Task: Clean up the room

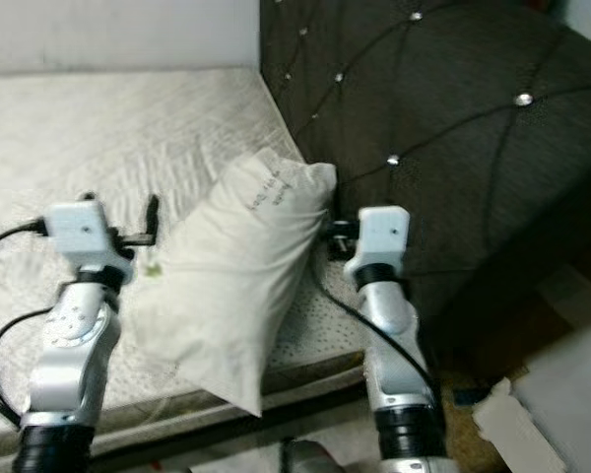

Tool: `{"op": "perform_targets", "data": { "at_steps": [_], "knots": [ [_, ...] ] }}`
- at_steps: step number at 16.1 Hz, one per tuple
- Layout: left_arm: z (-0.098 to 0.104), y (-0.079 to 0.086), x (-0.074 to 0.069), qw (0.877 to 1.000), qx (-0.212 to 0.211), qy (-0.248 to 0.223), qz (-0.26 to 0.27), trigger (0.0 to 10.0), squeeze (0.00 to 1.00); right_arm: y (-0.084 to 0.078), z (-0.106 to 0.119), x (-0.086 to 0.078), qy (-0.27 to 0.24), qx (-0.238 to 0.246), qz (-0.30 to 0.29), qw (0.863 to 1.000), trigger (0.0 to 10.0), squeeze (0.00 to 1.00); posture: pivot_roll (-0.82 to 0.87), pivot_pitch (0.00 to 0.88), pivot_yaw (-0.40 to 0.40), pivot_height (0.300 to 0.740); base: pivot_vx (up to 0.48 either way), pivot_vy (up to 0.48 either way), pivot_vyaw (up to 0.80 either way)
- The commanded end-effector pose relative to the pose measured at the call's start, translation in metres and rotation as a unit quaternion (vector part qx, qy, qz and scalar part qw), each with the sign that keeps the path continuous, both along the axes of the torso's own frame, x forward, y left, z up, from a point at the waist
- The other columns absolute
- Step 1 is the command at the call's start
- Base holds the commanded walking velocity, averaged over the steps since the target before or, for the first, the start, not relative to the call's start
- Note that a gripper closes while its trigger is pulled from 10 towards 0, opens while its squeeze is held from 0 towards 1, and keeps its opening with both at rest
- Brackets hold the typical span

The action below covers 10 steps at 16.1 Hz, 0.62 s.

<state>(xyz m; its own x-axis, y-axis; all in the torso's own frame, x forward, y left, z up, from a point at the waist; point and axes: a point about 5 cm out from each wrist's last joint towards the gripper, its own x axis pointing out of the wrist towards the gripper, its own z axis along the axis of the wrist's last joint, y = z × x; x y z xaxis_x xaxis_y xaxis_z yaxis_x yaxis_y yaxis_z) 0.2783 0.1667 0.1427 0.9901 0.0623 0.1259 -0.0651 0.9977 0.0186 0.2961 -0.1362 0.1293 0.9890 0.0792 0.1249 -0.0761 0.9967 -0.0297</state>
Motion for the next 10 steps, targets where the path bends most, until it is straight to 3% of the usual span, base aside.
{"op": "perform_targets", "data": {
  "at_steps": [1, 9, 10],
  "knots": [
    [-0.0003, -0.0016, -0.0023, 1.0, 0.0, 0.004, 0.0, 10.0, 0.0, -0.0055, 0.0019, -0.0022, 0.0, -0.003, -0.008, 1.0, 10.0, 0.0, 0.03, 0.015, -0.019, 0.74, 0.0, 0.0, 0.0],
    [-0.0049, 0.0027, -0.0029, 0.999, -0.002, 0.012, 0.029, 10.0, 0.0, -0.0007, 0.0034, -0.0044, -0.003, -0.01, 0.012, 1.0, 10.0, 0.0, 0.01, 0.012, -0.022, 0.74, 0.0, 0.0, 0.0],
    [-0.0056, 0.0035, -0.0021, 0.999, -0.004, 0.014, 0.032, 10.0, 0.0, 0.0001, 0.0032, -0.0045, -0.003, -0.01, 0.016, 1.0, 10.0, 0.0, 0.01, 0.012, -0.022, 0.725, 0.0, 0.0, 0.0]
  ]
}}
